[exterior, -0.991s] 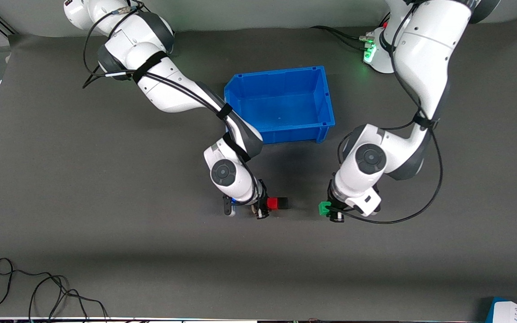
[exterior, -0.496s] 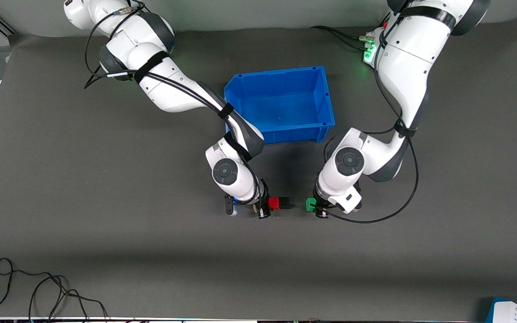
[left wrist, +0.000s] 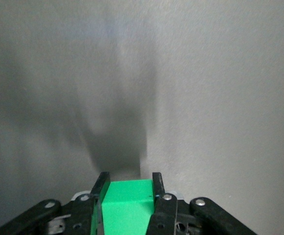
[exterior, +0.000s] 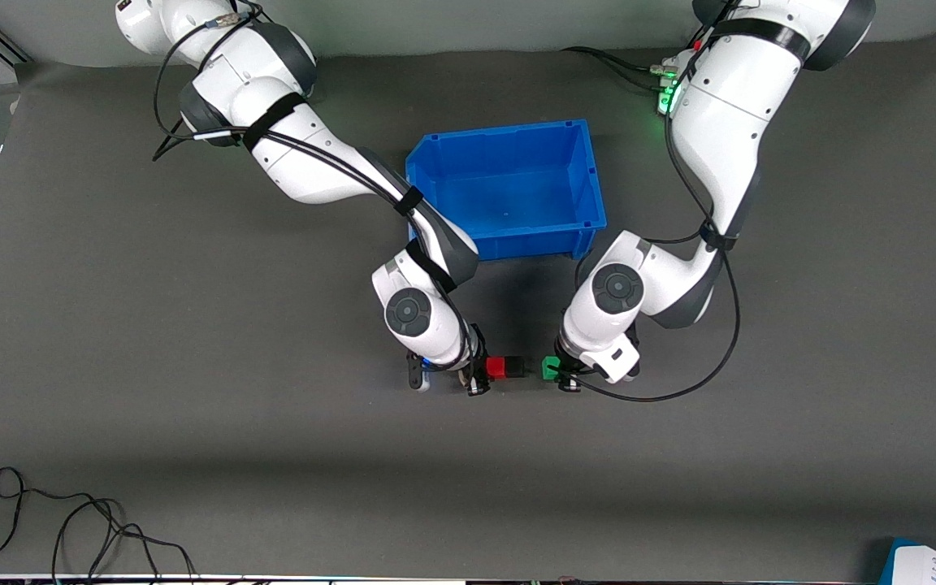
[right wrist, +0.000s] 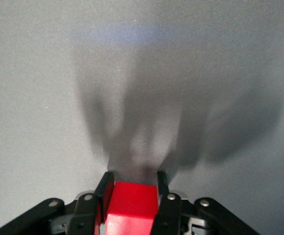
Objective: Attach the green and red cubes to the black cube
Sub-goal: 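Press the red and green cubes against the black cube with both grippers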
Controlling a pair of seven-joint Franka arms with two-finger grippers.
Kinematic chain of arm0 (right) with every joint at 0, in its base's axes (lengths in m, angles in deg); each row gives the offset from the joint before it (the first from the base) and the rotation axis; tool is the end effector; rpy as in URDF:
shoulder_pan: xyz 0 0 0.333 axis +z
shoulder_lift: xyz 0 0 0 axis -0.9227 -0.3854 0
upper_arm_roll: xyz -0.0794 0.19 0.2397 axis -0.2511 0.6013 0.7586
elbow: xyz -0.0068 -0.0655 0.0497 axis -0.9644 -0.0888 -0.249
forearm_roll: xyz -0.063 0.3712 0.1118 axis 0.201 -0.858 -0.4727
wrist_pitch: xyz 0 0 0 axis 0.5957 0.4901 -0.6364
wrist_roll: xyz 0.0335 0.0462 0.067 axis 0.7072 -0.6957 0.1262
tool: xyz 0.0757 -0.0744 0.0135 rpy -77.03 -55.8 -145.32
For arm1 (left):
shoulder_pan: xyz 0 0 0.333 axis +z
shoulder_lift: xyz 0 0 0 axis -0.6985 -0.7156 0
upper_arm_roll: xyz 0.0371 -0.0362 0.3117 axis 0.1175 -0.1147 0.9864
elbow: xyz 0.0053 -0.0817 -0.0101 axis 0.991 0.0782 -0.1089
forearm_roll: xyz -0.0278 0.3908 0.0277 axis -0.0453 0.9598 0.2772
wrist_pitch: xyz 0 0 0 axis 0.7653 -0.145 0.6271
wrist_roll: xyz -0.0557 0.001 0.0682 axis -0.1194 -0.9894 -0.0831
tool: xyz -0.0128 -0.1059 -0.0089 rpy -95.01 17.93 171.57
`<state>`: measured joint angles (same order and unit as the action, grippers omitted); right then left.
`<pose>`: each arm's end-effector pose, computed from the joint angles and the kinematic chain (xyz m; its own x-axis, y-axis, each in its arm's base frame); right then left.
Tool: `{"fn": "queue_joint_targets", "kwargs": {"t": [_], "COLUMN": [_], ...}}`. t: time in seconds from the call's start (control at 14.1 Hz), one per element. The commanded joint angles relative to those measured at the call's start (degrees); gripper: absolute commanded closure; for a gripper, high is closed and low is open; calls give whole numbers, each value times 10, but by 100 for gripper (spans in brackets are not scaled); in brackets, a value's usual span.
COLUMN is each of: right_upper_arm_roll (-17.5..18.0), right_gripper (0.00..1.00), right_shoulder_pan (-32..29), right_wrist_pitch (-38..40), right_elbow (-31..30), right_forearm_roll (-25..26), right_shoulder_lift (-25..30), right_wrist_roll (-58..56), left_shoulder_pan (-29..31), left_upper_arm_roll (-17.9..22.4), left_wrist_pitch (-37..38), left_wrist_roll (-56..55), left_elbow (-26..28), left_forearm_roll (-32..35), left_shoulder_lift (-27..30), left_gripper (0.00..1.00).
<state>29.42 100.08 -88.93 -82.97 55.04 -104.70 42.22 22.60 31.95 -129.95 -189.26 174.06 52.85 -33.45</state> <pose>0.6299 0.4791 0.1628 0.0868 -0.9575 -0.2751 -0.9949 -0.0692 -0.0730 0.6106 -0.3537 0.2024 0.0472 0.9915 -0.1210 0.9926 -0.0330 0.1172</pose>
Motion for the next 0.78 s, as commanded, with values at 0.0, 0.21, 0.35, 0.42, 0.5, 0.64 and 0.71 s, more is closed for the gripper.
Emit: {"fn": "queue_joint_targets", "kwargs": {"t": [0.0,0.21,0.35,0.42,0.5,0.64,0.71], "right_upper_arm_roll": [-4,-4,-4,-4,-4,-4,-4], "right_gripper": [89,89,88,88,88,88,88], "right_shoulder_pan": [6,6,6,6,6,6,6], "right_wrist_pitch": [14,14,14,13,13,13,13], "right_elbow": [23,24,24,24,24,25,25], "right_forearm_roll": [1,0,0,0,0,0,0], "right_shoulder_lift": [-16,-16,-16,-16,-16,-16,-17], "right_wrist_roll": [-5,-5,-5,-5,-6,-7,-8], "left_shoulder_pan": [-18,-25,-29,-31,-32,-33,-34], "left_upper_arm_roll": [7,7,7,7,7,7,7], "left_wrist_pitch": [-2,-1,-1,-1,-1,-1,-1], "left_wrist_roll": [-16,-31,-31,-31,-32,-35,-34], "left_elbow": [-19,-43,-53,-53,-53,-56,-60], "left_forearm_roll": [0,3,1,1,1,3,4], "left_shoulder_lift": [-15,-34,-43,-44,-44,-45,-48], "left_gripper": [100,100,100,100,100,100,100]}}
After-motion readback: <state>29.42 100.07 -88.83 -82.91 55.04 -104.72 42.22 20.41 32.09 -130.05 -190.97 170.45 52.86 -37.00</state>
